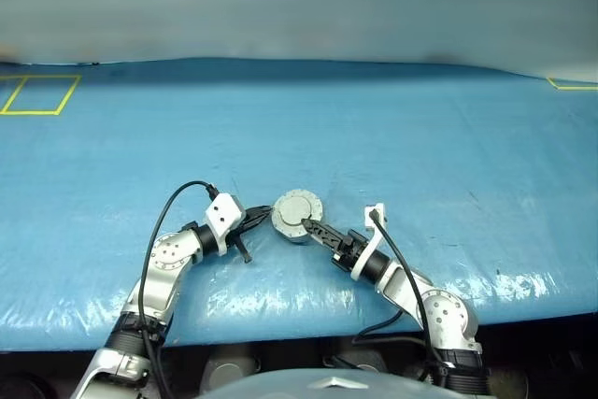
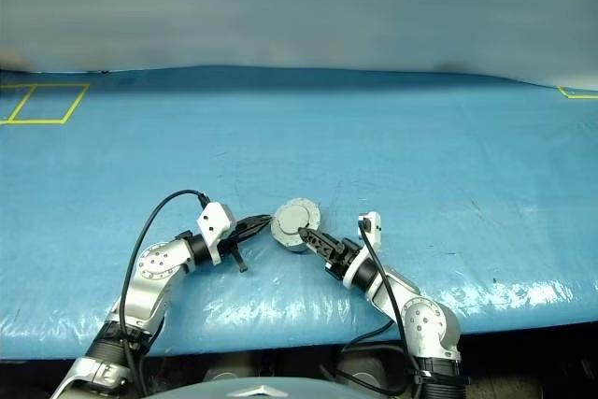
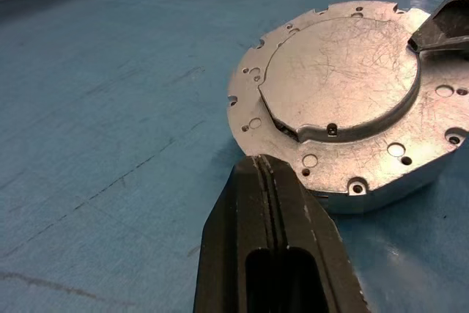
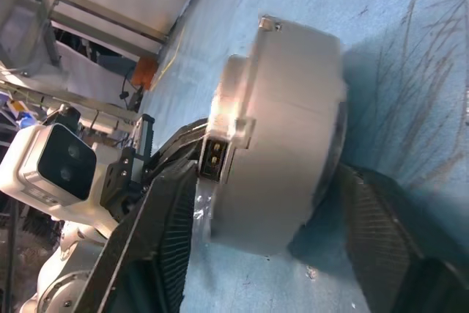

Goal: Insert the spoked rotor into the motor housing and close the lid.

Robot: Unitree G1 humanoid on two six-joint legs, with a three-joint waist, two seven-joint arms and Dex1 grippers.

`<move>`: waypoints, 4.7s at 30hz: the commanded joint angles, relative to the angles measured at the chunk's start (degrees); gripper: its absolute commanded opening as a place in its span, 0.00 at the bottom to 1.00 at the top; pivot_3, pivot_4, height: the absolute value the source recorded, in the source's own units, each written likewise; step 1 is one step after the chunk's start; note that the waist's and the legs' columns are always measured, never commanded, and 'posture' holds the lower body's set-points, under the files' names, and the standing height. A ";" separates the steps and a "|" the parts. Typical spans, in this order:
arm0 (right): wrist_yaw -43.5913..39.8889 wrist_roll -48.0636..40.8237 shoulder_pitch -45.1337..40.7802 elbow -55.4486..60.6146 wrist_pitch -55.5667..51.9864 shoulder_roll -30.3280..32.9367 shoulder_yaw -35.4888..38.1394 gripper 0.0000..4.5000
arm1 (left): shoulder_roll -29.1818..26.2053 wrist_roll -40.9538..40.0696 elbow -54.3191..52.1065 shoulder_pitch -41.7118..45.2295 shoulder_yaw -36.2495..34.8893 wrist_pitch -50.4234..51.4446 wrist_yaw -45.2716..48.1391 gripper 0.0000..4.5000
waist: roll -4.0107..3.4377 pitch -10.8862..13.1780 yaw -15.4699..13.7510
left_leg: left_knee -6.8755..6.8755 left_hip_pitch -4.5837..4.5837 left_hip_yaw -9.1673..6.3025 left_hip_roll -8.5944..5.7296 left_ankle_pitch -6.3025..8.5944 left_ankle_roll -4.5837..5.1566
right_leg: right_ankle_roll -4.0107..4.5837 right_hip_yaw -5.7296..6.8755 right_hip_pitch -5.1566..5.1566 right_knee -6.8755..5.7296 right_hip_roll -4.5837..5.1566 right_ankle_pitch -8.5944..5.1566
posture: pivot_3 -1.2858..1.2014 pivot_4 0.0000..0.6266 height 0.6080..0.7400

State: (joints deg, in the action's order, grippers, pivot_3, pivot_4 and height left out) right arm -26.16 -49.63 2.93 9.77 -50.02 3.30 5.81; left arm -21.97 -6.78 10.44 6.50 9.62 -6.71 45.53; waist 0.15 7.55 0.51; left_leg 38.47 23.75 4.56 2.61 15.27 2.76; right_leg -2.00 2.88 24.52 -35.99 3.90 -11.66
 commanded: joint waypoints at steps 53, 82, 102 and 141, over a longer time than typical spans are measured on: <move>15.60 -33.49 -13.06 1.71 -5.21 -9.90 1.69 0.52 | 8.76 -65.70 -21.67 -11.84 -25.74 49.50 -6.05 0.99 | 0.04 0.39 0.61 | 0.02 0.12 0.05 0.01 -0.02 -0.03 | -0.35 -0.51 0.00 -0.03 -0.41 0.31 | 0.52 0.24 1.00; 18.04 -34.32 -13.16 1.92 -4.45 -7.19 -0.31 0.52 | 20.32 -57.15 -13.45 -2.90 -19.55 45.89 -7.73 0.78 | 0.07 0.39 0.64 | 0.31 0.20 0.03 -0.10 0.02 0.06 | -0.44 -0.56 -0.03 -0.05 -0.48 0.39 | 0.52 0.24 1.00; 22.87 -30.87 -12.51 0.95 -0.69 -8.61 -1.05 0.52 | 23.59 -54.51 -11.87 -1.12 -22.24 40.20 -13.93 0.57 | 0.07 0.40 0.60 | 0.60 0.34 0.02 -0.06 0.09 0.17 | -0.44 -0.57 -0.03 -0.05 -0.46 0.39 | 0.52 0.24 1.00; 16.65 3.05 -6.52 7.38 12.90 -3.34 -8.87 0.90 | 19.24 -32.67 6.27 11.06 -33.80 22.47 -33.82 0.99 | 0.13 0.38 0.88 | 0.73 -0.19 -0.01 -0.05 0.04 0.10 | -0.50 -0.51 -0.58 -0.06 -0.63 0.34 | 0.52 0.24 1.00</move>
State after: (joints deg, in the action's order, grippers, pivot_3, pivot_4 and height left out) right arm -8.94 -46.86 -3.01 16.19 -37.65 0.47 -3.07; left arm -0.99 -40.79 16.71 18.56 -22.19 16.79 13.36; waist 0.28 7.93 1.39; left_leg 39.20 23.53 4.54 2.61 15.28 2.82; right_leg -2.45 2.36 23.93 -36.06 3.24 -11.32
